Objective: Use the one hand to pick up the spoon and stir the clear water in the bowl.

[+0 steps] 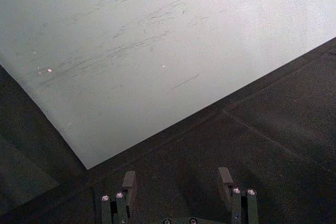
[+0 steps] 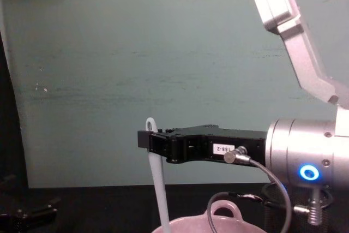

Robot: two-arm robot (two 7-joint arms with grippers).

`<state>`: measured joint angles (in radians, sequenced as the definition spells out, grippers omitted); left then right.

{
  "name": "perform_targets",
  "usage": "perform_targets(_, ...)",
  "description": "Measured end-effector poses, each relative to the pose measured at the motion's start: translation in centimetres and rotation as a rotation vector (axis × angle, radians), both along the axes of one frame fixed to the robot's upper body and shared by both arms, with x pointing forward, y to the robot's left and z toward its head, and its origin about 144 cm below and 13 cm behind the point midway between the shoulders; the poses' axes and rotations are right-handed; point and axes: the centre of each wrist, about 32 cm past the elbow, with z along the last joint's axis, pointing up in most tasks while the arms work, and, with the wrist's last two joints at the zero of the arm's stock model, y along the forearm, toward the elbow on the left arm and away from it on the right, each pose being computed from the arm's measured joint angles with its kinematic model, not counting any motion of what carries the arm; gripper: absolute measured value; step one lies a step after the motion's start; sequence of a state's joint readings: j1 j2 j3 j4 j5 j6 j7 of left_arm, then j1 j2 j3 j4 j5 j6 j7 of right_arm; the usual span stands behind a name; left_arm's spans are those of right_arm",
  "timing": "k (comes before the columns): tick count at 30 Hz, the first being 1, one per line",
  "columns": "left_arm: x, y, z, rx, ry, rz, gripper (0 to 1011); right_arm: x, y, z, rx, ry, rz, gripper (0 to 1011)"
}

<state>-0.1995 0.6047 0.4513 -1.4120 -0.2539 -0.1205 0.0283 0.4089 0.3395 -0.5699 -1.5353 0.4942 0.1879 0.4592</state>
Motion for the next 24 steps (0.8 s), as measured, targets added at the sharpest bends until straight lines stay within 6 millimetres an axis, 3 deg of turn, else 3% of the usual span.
perform_targets(6,0.0,0.0,0.0,0.000,0.000,0.000,1011,1.4,-0.3,-0.5,0.019,0.010,-0.029,110)
perform_targets(12,0.0,0.0,0.0,0.000,0.000,0.000,1011,2.8,-2.2,-1.2,0.058,0.039,-0.114,110)
perform_targets(24,0.0,0.0,0.0,0.000,0.000,0.000,1011,2.4,-5.0,-0.9,0.066,0.025,-0.214,110)
